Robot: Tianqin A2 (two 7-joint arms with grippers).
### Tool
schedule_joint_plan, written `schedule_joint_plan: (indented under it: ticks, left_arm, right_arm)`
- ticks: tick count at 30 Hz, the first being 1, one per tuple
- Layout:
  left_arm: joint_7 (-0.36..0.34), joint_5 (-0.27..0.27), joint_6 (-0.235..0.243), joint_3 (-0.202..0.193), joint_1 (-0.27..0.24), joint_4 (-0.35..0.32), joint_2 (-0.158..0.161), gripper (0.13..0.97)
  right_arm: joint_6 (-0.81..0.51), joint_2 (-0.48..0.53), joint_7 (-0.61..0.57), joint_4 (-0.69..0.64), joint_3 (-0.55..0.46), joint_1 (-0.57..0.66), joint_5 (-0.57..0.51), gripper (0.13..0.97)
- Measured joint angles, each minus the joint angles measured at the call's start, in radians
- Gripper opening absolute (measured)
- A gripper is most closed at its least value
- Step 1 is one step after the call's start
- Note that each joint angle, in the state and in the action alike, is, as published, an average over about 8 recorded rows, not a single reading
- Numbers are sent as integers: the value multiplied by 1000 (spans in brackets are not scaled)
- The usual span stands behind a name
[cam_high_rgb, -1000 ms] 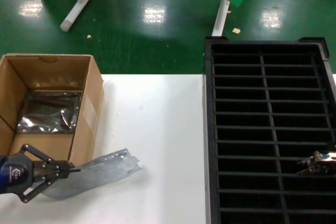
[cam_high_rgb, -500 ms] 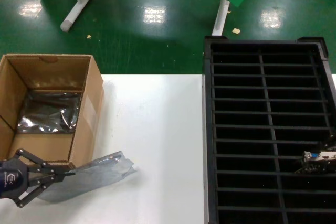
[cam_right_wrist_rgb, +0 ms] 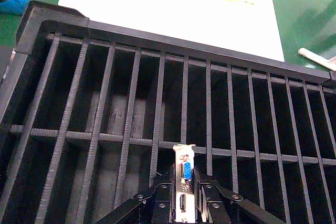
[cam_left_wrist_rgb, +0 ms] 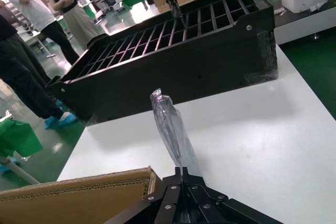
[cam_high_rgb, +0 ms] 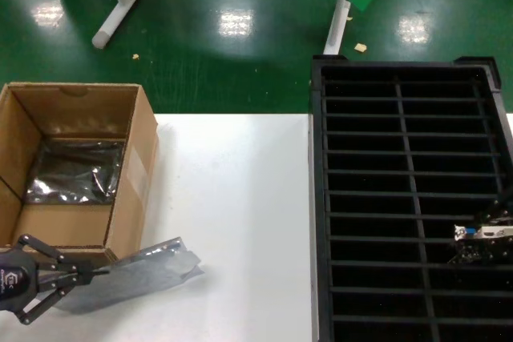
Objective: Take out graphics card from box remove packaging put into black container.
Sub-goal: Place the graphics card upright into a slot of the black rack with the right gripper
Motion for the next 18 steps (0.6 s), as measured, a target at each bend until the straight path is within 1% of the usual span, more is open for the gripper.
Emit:
schedule_joint_plan:
  ticks: [8,18]
  left_arm:
    - [-2,-10,0,0,11,-2,-8,142]
    - [-5,-8,0,-8,18,5,-17,142]
  right_arm:
    - [-1,-24,-6,-24,-15,10,-13,203]
    - [10,-37,-21,-39,-18,3,-13,202]
